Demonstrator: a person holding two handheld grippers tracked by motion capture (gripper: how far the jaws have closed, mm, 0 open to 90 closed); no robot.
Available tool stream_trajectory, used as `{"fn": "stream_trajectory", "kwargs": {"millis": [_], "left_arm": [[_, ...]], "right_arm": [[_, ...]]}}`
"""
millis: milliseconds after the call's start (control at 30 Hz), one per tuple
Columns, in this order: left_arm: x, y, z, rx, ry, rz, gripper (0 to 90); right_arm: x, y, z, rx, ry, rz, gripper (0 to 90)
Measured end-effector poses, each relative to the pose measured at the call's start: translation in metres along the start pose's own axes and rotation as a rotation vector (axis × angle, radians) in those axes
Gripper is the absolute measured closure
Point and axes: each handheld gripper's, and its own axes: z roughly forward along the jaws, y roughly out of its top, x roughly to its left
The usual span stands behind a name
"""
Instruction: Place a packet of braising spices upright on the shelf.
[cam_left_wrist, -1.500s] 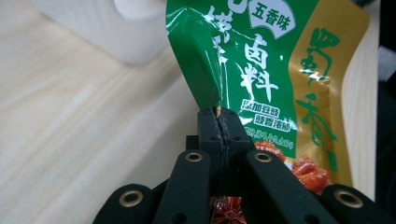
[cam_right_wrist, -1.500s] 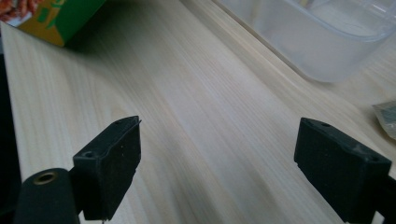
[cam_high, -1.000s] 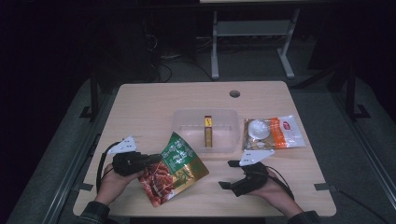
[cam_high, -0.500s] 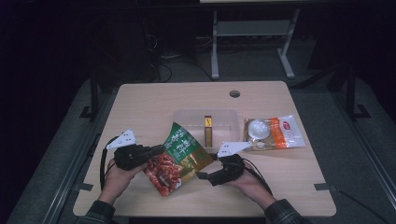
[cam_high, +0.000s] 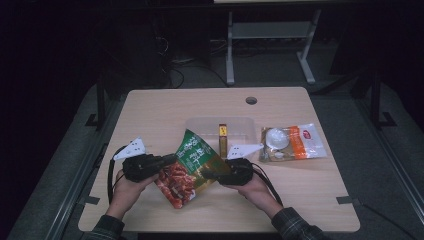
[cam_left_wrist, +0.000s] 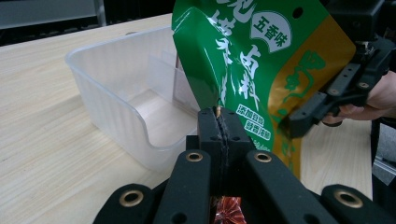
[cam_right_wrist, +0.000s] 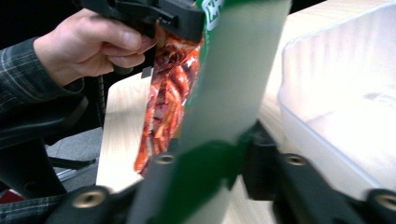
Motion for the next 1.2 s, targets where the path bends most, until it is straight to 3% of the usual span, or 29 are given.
{"fn": "stream_trajectory", "kwargs": {"millis": [200,367,433,500,767,900,1033,1200], "left_arm": [[0.000,0.001,-0.002,-0.016,-0.001,0.013,88.6],[-0.002,-0.003,-0.001,0.038,0.069,0.060,83.6],[-0.001,-0.004,-0.003,0.035,0.094,0.057,82.7],[0.001,-0.003,-0.006,0.033,0.086,0.053,81.7],[0.002,-0.010,-0.009,0.094,0.110,0.053,56.3],[0.004,-0.016,-0.012,0.138,0.096,0.042,45.5],[0.001,-0.023,-0.014,0.171,0.105,0.072,37.4],[-0.006,-0.036,-0.017,0.227,0.156,0.110,31.6]], "right_arm": [[-0.001,0.010,-0.004,-0.008,0.011,0.028,88.3],[-0.004,0.016,-0.010,0.006,0.022,0.024,89.4],[-0.004,0.020,-0.012,0.029,0.028,0.016,89.5],[-0.004,0.022,-0.013,0.038,0.034,0.004,89.6],[-0.002,0.035,-0.018,0.051,0.043,-0.065,89.6],[-0.001,0.040,-0.021,0.057,0.043,-0.078,89.6],[-0.001,0.044,-0.025,0.059,0.050,-0.085,89.6],[0.001,0.050,-0.030,0.054,0.040,-0.082,89.7]]}}
